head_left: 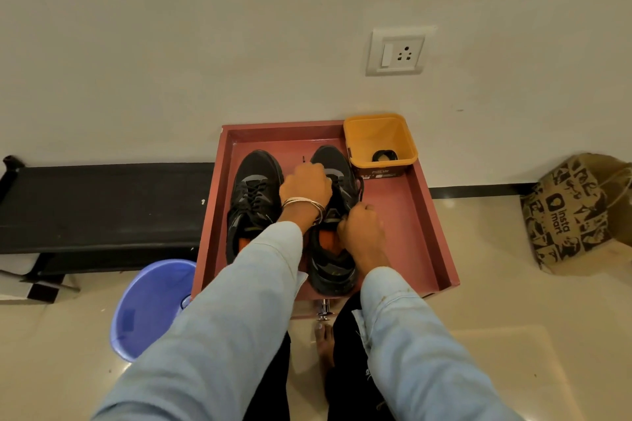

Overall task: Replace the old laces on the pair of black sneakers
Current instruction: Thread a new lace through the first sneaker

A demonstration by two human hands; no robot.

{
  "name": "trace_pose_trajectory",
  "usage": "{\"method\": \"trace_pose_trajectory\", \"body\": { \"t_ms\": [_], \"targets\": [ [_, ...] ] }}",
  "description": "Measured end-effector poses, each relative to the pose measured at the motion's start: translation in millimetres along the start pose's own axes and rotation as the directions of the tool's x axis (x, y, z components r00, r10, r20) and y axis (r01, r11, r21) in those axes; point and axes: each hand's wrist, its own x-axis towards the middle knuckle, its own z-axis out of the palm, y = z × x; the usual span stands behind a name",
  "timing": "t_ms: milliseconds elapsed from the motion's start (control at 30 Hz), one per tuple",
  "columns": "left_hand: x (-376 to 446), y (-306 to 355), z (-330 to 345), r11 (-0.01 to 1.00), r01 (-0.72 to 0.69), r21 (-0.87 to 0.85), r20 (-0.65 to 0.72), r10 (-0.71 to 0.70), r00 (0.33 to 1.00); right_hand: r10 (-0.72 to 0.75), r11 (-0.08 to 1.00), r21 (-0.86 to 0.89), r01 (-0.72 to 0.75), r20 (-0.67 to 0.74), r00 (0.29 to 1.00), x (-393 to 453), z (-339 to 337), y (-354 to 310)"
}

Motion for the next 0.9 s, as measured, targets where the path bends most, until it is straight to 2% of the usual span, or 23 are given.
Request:
{"method": "trace_pose_trajectory", "body": {
  "t_ms": [33,67,100,133,167,200,233,333,367,400,433,500,533,567,633,900],
  "targets": [
    [1.8,-6.5,-4.0,0.984,0.109,-0.143,-0.056,-0.118,0.991,0.000,1.000,0.003,0.000,0.000,1.000,0.0,0.2,-0.1],
    [4.2,-13.9,-9.5,0.918,0.233,-0.319,-0.088,-0.274,0.958,-0.002,1.000,0.005,0.002,0.000,1.000,0.0,0.0,-0.4],
    [9.3,-22.6,-14.9,0.781,0.359,-0.511,-0.068,-0.453,0.889,-0.006,1.000,0.002,0.006,-0.003,1.000,0.1,0.2,-0.4],
    [13.4,-29.4,-22.1,0.562,0.445,-0.697,0.020,-0.605,0.796,-0.009,1.000,-0.007,0.009,-0.006,1.000,0.2,0.2,-0.6],
    [16.2,-34.5,-27.8,0.314,0.460,-0.831,0.138,-0.684,0.717,-0.006,1.000,-0.012,0.006,-0.005,1.000,0.3,0.2,-0.4],
    [16.4,-37.1,-31.5,0.144,0.437,-0.888,0.232,-0.679,0.697,0.002,1.000,-0.005,-0.002,0.004,1.000,0.5,0.2,-0.3],
    [13.8,-34.9,-35.1,0.076,0.407,-0.910,0.273,-0.628,0.729,0.009,1.000,0.007,-0.009,0.016,1.000,0.5,0.2,-0.5],
    [4.6,-17.8,-37.9,0.050,0.402,-0.914,0.350,-0.405,0.845,0.011,1.000,0.017,-0.011,0.024,1.000,0.5,-1.2,-1.3],
    [2.5,-12.1,-36.0,0.067,0.420,-0.905,0.378,-0.325,0.867,0.010,1.000,0.023,-0.010,0.023,1.000,-0.1,-1.8,-1.7],
    [1.3,-8.0,-32.3,0.128,0.421,-0.898,0.381,-0.252,0.889,0.005,1.000,0.030,-0.006,0.020,1.000,-0.7,-1.7,-1.9],
    [1.2,-4.8,-26.8,0.237,0.405,-0.883,0.364,-0.201,0.910,-0.001,0.999,0.036,0.000,0.015,1.000,-1.4,-1.5,-1.7],
    [4.2,-3.3,-8.8,0.609,0.268,-0.746,0.268,-0.093,0.959,-0.011,0.999,0.046,0.011,0.008,1.000,-1.9,-0.7,-0.9],
    [4.9,-3.0,-0.7,0.799,0.145,-0.584,0.224,-0.014,0.975,-0.016,0.999,0.049,0.016,0.007,1.000,-1.6,-0.5,-0.5],
    [4.5,-1.5,4.6,0.920,0.033,-0.391,0.203,0.051,0.978,-0.020,0.999,0.049,0.020,0.008,1.000,-1.3,-0.5,-0.2],
    [5.4,0.5,10.7,0.988,-0.060,-0.145,0.189,0.087,0.978,-0.026,0.999,0.039,0.026,0.011,1.000,-0.7,-0.4,0.4],
    [3.1,13.3,3.8,0.965,-0.140,0.220,0.160,0.106,0.981,-0.027,0.998,0.055,0.026,0.017,0.999,-0.3,-0.3,1.6]
  ]
}}
